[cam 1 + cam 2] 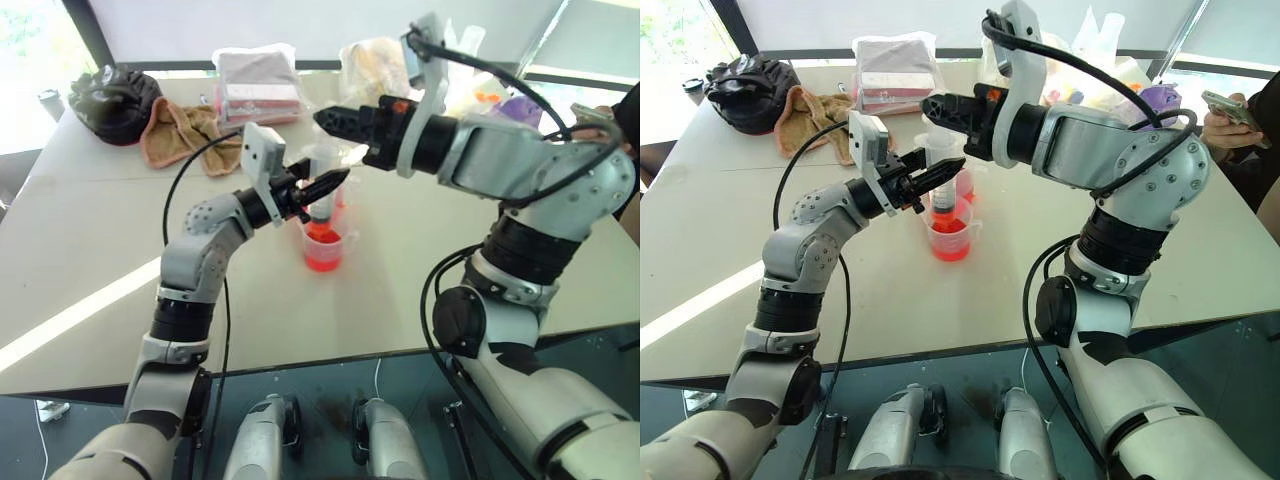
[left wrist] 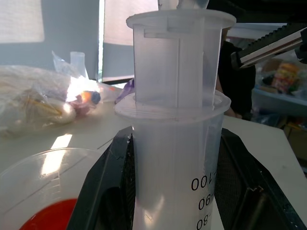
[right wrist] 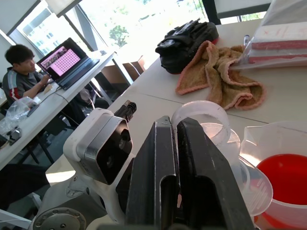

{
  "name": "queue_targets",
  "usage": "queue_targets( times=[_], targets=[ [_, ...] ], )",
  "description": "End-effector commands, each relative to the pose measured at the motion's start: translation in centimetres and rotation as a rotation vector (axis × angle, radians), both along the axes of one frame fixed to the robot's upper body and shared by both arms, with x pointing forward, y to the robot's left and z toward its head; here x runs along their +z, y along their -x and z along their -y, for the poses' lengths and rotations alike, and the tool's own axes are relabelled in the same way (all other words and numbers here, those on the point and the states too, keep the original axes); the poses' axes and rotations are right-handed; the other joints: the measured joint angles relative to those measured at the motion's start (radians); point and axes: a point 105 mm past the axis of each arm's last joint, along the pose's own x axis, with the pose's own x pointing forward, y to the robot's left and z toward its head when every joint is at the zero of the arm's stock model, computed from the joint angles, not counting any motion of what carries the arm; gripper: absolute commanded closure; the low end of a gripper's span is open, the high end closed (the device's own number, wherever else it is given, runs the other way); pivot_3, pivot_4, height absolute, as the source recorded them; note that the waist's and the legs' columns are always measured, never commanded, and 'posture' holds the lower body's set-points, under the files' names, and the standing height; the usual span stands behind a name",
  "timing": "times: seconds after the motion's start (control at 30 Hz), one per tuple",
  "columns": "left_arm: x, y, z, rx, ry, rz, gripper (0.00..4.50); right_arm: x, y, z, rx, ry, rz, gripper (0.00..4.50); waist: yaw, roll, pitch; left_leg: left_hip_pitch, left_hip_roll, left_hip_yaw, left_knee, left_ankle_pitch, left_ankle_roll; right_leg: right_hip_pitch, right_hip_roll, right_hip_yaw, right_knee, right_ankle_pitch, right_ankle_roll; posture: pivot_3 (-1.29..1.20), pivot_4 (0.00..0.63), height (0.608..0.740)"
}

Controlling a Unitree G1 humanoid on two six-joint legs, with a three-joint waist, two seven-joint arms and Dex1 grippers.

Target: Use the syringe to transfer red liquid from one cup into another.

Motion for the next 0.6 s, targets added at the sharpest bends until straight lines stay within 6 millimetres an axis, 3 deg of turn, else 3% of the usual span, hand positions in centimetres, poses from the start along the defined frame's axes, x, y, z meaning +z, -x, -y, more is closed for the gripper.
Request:
queue_targets(
  times=[0.03, 0.6],
  targets=[
    [4.1, 2.2, 2.0, -0.104, 0.034, 0.139, 2.97, -0.5, 1.4, -1.9, 0.125, 0.015, -0.022, 4.45, 0.001, 0.000, 0.000, 0.000, 0.000, 0.000, 0.000, 0.000, 0.000, 0.000, 0.000, 0.000, 0.000, 0.000, 0.000, 0.00, 0.150, 0.740],
    [5.4, 2.8, 1.9, -0.128, 0.033, 0.154, 2.97, -2.8, 2.1, -1.2, 0.136, -0.019, -0.129, 4.45, 0.003, 0.000, 0.000, 0.001, 0.000, 0.000, 0.000, 0.001, 0.003, 0.002, 0.000, 0.000, 0.000, 0.000, 0.000, 0.00, 0.150, 0.740]
  ],
)
